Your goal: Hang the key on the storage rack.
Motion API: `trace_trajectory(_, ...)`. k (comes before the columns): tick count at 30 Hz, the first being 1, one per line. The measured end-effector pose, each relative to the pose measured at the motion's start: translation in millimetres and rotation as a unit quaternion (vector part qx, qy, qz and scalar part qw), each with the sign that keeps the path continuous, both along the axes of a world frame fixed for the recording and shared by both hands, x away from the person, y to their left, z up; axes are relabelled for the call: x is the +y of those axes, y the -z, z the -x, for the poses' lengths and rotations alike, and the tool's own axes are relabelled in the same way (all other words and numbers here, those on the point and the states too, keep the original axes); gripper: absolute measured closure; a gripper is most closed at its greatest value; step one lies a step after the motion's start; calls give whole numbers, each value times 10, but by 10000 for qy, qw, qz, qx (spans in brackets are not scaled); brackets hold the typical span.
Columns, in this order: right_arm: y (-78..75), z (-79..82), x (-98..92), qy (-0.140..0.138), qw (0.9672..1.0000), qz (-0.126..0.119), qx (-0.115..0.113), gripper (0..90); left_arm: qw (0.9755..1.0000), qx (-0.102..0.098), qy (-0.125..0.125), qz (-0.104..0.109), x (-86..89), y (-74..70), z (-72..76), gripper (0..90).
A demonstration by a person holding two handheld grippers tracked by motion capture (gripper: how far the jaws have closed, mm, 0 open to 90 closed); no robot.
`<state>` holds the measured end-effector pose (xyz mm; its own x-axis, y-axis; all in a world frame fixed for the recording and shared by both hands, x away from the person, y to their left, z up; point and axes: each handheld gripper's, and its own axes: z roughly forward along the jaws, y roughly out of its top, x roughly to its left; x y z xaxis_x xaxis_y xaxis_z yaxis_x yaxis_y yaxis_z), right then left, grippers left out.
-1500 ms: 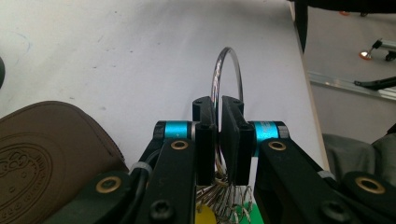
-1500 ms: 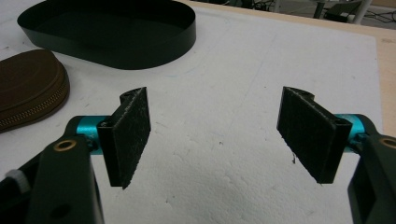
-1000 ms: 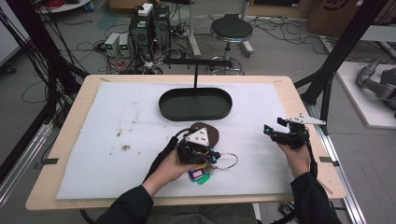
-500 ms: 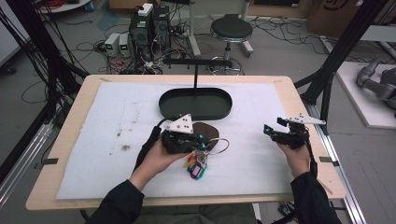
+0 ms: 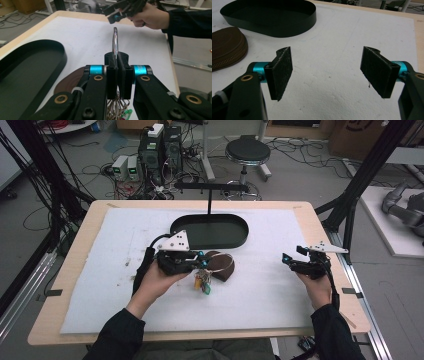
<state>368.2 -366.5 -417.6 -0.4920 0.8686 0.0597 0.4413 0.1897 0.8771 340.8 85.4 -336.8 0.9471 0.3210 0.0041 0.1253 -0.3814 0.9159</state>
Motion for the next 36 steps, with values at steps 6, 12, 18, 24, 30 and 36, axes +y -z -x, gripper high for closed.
trace_trajectory(6,-4,5,1,15,10000,7,-10,263,9996,-96,-257,95,142,-60,-83,863)
trace_trajectory(12,-7,8,-4,35,10000,-20,-5,263,9978,-162,-582,275,304,-139,-204,864)
trace_trajectory(18,-6,8,0,38,10000,4,-10,263,9949,-242,-898,393,455,-253,-334,864)
trace_trajectory(24,-10,11,0,25,10000,10,-29,263,9913,-315,-1181,488,565,-380,-496,865)
trace_trajectory(30,-11,10,-5,42,10000,-7,-22,263,9872,-308,-1461,558,654,-395,-670,865)
trace_trajectory(36,-10,8,-6,35,10000,0,-22,263,9829,-384,-1691,623,698,-414,-813,865)
